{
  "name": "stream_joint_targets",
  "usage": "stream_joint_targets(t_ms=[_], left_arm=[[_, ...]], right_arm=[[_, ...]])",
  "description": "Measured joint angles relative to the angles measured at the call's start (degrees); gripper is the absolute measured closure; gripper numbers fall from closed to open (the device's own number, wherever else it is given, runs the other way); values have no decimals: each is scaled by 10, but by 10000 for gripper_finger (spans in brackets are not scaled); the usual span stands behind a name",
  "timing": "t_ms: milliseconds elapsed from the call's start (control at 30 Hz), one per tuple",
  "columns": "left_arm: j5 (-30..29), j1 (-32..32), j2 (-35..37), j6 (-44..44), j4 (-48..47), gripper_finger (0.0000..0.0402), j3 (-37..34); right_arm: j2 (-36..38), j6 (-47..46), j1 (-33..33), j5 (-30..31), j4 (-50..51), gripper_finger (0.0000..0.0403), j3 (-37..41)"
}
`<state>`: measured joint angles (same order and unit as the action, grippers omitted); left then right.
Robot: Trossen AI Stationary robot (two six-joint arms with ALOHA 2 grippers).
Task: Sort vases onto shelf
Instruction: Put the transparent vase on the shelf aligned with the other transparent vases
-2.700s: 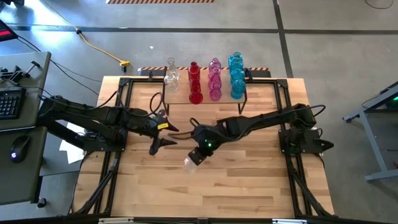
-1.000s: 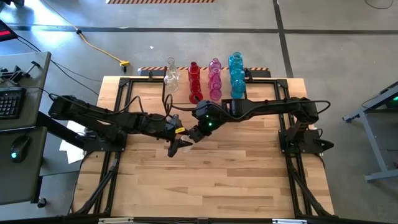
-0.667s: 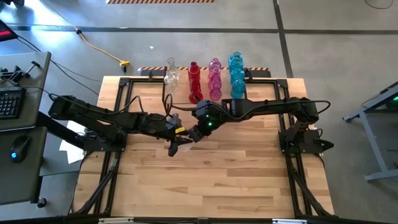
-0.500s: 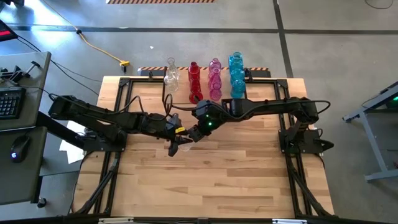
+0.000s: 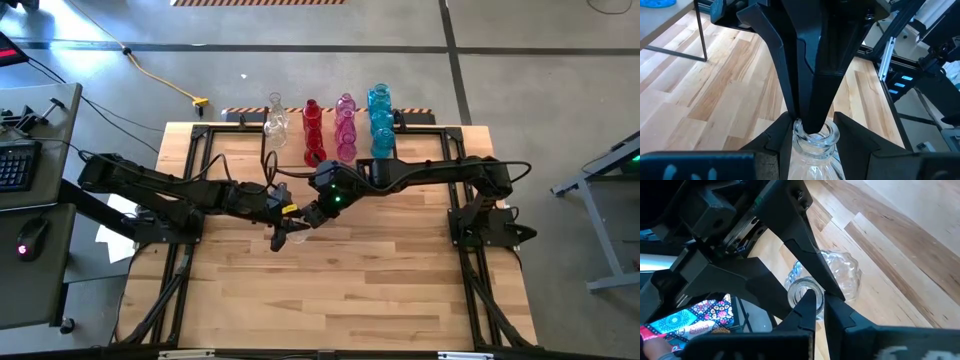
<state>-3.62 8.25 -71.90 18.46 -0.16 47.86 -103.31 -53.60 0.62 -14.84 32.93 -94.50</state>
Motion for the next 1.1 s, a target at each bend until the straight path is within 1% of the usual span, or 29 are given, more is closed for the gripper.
stream_joint_targets(t_ms=[133, 367, 500, 800, 1100], left_arm=[[1, 0, 0, 0, 0, 291, 0], [0, 0, 0, -1, 1, 291, 0], [-2, 0, 0, -1, 1, 291, 0], [0, 0, 1, -1, -11, 291, 1], [2, 0, 22, -9, -23, 291, 1]], right_arm=[[0, 2, 0, -1, -1, 390, 0], [0, 11, -2, 9, -5, 325, 0], [0, 10, -6, 2, -5, 302, 0], [-1, 11, -14, -31, -5, 298, 0], [-1, 12, -14, -41, -19, 299, -1]])
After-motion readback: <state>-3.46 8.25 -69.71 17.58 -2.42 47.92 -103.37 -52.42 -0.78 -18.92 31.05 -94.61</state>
